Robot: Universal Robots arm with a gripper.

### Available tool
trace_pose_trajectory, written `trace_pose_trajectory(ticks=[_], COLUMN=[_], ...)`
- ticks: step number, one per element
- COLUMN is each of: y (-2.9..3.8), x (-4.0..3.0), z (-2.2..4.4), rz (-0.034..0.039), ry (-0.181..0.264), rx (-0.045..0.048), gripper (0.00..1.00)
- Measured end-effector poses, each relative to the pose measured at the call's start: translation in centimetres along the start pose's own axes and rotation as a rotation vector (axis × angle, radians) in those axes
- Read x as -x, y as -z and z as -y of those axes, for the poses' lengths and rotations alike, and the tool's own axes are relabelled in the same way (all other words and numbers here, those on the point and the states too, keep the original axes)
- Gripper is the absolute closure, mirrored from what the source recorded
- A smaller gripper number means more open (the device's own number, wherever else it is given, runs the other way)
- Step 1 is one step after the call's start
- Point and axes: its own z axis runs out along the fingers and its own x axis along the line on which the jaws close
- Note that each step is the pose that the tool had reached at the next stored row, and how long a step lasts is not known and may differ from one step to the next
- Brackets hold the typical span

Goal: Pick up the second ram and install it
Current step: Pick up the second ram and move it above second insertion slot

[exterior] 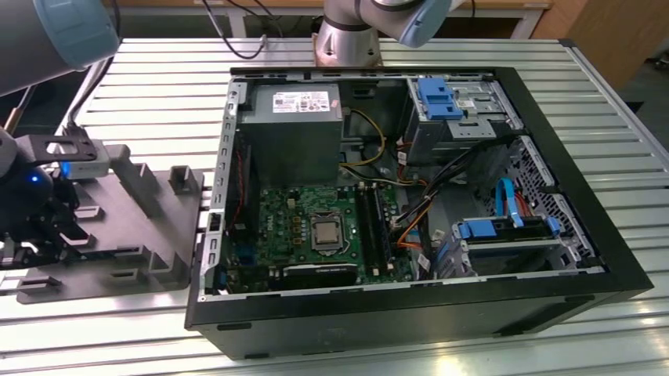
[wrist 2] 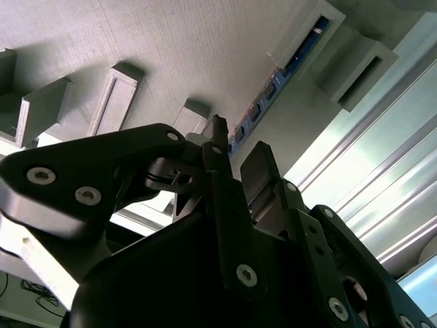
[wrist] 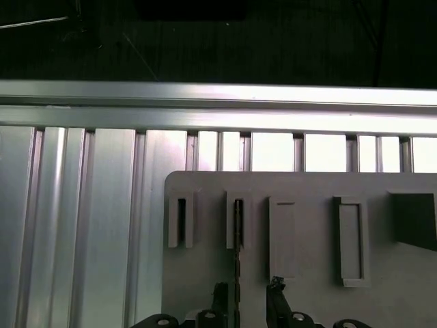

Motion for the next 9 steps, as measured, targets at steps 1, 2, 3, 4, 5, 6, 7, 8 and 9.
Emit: trace_pose_trajectory(ticks=[1,2,3,4,5,6,7,8,9], y=[-0.03,-0.05,-0.08,-0.1,-0.11,-0.38,-0.55,-0.56,-0.57], x=[0.0,0.0,0.0,0.0,0.0,-0.01,-0.01,-0.01,-0.01], z=[0.0,0.0,0.0,0.0,0.01,0.02,0.02,0.02,0.02], rz=[0.0,-0.0001,0.0,0.0001,0.0,0.0,0.0,0.0001,0.0001], ry=[0.0,0.0,0.0,0.0,0.0,0.0,0.0,0.0,0.0], rx=[0.0001,0.0001,0.0001,0.0,0.0,0.0,0.0,0.0,0.0], gripper=[0.64,0.64,0.64,0.64,0.64,0.64,0.64,0.64,0.64])
